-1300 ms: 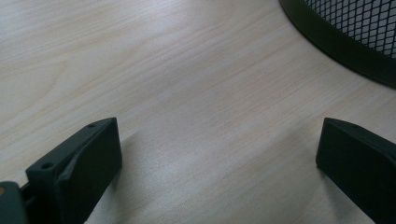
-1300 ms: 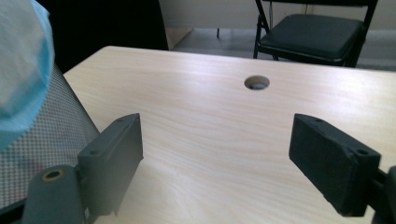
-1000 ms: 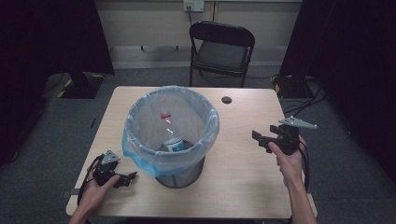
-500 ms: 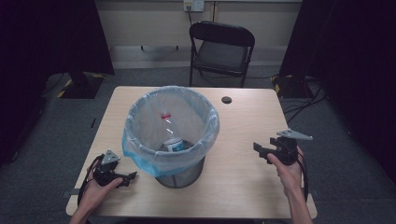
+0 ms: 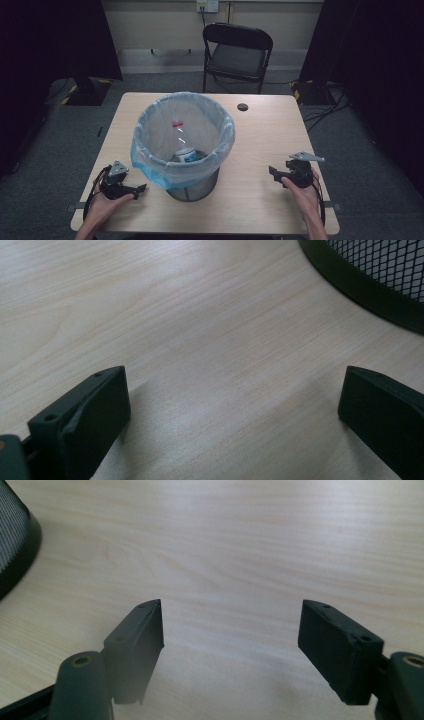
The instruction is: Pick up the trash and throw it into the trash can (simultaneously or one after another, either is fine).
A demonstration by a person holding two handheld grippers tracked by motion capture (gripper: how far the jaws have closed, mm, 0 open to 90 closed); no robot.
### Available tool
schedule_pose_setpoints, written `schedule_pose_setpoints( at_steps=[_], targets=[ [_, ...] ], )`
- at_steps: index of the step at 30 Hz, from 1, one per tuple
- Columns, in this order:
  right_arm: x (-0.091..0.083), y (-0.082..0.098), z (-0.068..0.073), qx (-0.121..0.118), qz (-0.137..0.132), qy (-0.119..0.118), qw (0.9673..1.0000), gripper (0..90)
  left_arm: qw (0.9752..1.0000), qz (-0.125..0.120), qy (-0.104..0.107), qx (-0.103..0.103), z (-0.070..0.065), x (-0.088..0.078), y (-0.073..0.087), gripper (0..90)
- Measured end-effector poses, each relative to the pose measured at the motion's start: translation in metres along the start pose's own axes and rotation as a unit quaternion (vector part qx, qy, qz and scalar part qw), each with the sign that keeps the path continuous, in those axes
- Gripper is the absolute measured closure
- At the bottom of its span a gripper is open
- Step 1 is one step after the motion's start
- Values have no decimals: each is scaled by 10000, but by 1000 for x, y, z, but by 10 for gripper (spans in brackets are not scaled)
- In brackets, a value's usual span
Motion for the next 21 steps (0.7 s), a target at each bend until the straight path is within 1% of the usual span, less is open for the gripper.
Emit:
schedule_pose_setpoints(
  at_steps=[1,3,8,13,15,16,18,19,20,21],
  targets=[
    [2,4,0,-14,78,23,10000,255,10000,-2,1,-1,0,0,0,0],
    [5,8,0,-8,147,42,9999,252,10000,1,8,-5,0,0,0,0],
    [12,14,2,-79,309,111,9994,242,10000,-1,1,-3,0,0,0,0],
    [21,23,9,-167,504,204,9984,234,10000,0,1,-3,0,0,0,0],
    [25,25,11,-162,538,185,9982,205,10000,2,10,-7,0,0,0,0],
    [26,25,12,-164,522,203,9983,203,10000,3,10,0,0,0,0,0],
    [26,25,12,-132,461,166,9987,202,10000,0,12,0,0,0,0,0],
    [27,25,12,-157,429,215,9987,201,10000,1,16,-4,0,0,0,0],
    [28,26,12,-237,372,288,9986,188,10000,1,17,0,0,0,0,0],
    [29,27,13,-267,353,334,9985,170,10000,4,23,0,0,0,0,0]
  ],
)
Point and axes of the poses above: each handheld gripper's, and its own axes: x roughly forward along the jaws, y roughly out of its underside, z roughly to its left, the point moved 7 cm from there along x, roughly forward along the jaws, and after that the axes turned 8 degrees about -y, right-handed, at the moved point
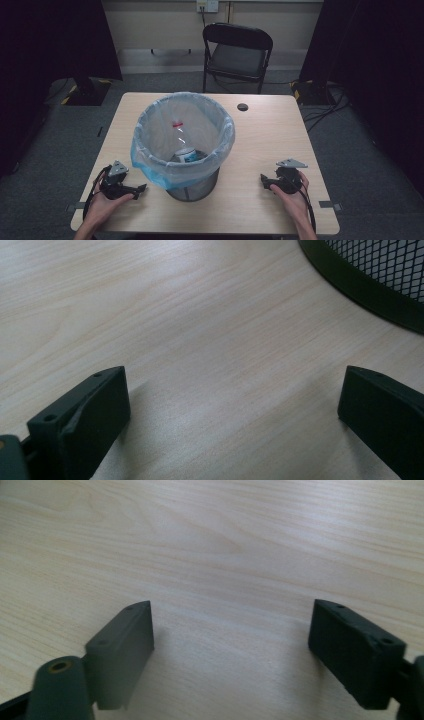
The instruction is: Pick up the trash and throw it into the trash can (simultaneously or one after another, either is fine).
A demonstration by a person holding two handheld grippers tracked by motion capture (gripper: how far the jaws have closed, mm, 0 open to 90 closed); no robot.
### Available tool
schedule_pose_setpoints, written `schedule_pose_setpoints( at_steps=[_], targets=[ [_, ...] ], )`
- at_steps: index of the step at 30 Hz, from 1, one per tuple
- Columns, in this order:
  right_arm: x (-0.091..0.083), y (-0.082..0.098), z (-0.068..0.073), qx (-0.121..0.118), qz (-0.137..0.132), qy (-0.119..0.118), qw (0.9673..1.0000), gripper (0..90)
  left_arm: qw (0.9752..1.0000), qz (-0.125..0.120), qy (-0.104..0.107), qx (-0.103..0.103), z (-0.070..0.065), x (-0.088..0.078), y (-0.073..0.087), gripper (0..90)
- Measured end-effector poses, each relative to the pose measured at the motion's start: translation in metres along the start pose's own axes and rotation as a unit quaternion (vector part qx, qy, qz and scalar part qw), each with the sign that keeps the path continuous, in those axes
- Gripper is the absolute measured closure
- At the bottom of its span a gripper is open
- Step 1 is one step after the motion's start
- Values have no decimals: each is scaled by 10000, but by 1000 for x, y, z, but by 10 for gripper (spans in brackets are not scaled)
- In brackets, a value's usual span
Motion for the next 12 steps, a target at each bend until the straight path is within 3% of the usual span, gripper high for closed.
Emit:
schedule_pose_setpoints(
  at_steps=[12],
  targets=[
    [1,2,2,3,-103,118,9999,163,10000,3,-3,14,0,0,0,0]
  ],
)
Point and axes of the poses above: each handheld gripper's, and its own axes: x roughly forward along the jaws, y roughly out of its underside, z roughly to its left, the point moved 7 cm from there along x, roughly forward along the jaws, and after that the axes turned 8 degrees about -y, right-handed, at the moved point
